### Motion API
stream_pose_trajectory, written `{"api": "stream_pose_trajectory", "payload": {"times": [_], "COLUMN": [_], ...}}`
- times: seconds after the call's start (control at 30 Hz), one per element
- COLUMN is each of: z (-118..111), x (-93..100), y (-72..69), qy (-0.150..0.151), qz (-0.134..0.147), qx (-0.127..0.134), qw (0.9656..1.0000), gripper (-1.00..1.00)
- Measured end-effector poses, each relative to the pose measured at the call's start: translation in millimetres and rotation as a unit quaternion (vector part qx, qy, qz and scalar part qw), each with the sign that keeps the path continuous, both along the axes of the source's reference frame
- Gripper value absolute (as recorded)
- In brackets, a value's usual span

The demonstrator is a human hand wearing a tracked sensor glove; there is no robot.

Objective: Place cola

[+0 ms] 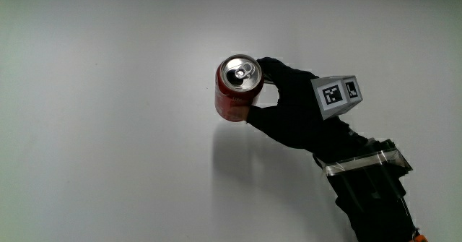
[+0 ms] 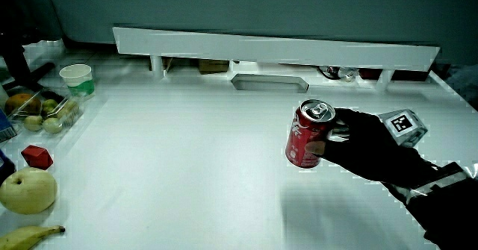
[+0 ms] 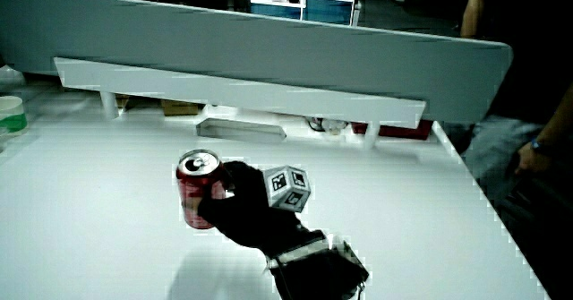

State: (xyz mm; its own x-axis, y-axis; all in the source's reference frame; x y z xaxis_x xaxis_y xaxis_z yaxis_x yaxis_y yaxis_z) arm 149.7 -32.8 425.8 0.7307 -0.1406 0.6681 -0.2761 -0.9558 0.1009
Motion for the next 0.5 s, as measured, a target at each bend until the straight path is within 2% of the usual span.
{"api": "stream_pose_trajectory", "payload": {"times": [0.5], "z": [35], "x": [2.7], "y": [7.2], "qy": [0.023], "qz": [0.013], "qx": [-0.037], "qw": [0.9990], "gripper": [0.00]}}
